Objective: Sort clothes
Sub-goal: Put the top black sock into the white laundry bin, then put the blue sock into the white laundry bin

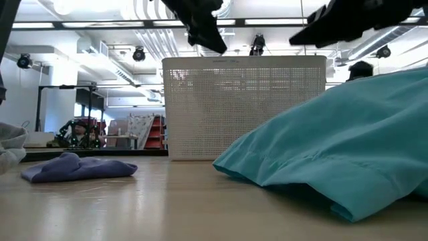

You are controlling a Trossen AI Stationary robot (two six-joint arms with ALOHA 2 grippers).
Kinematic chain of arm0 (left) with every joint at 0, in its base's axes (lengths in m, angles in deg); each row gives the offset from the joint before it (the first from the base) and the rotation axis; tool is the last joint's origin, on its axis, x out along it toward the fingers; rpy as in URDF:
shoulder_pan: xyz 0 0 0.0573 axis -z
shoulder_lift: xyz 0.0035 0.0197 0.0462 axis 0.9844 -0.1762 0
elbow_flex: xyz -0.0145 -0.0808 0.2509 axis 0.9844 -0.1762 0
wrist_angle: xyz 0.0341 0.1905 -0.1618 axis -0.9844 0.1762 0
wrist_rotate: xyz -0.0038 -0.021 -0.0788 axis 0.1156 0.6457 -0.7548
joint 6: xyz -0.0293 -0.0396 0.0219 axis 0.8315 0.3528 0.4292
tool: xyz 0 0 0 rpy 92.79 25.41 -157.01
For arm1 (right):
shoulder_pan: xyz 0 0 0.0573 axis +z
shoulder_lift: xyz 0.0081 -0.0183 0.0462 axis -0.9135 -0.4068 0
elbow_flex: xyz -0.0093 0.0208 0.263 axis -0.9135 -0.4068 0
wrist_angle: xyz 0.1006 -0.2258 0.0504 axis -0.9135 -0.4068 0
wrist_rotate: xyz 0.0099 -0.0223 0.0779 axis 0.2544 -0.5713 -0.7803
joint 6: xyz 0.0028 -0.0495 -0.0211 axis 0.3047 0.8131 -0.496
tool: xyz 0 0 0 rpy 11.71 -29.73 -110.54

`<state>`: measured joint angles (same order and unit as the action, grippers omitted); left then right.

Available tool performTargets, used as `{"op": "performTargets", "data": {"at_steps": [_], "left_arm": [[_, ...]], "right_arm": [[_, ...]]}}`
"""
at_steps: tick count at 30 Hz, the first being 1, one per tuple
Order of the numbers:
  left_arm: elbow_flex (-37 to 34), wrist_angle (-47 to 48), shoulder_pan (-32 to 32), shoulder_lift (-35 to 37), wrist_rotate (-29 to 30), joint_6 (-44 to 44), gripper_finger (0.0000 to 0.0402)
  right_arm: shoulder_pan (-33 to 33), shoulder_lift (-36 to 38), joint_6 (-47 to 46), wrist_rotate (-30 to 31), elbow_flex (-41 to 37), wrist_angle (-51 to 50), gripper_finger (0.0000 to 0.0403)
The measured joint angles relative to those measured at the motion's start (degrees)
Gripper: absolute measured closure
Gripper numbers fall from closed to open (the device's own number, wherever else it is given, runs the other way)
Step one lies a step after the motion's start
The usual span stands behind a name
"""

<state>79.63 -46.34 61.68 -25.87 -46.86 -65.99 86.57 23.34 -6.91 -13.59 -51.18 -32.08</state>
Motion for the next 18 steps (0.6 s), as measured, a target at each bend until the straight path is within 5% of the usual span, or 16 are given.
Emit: {"op": "performTargets", "data": {"at_steps": [9, 13, 18], "left_arm": [[0.0, 2.78, 0.8, 7.3, 0.29, 1.22, 0.0173], [0.0, 8.79, 3.51, 11.65, 1.71, 3.21, 0.0171], [0.0, 18.64, 11.65, 15.41, 10.43, 6.57, 0.0196]], "right_arm": [[0.0, -4.17, 0.71, -0.1, -0.62, 3.91, 0.0403], [0.0, -4.09, 0.68, -0.12, -0.6, 4.05, 0.0403], [0.0, -4.09, 0.07, -0.13, -0.6, 3.92, 0.0403]]}}
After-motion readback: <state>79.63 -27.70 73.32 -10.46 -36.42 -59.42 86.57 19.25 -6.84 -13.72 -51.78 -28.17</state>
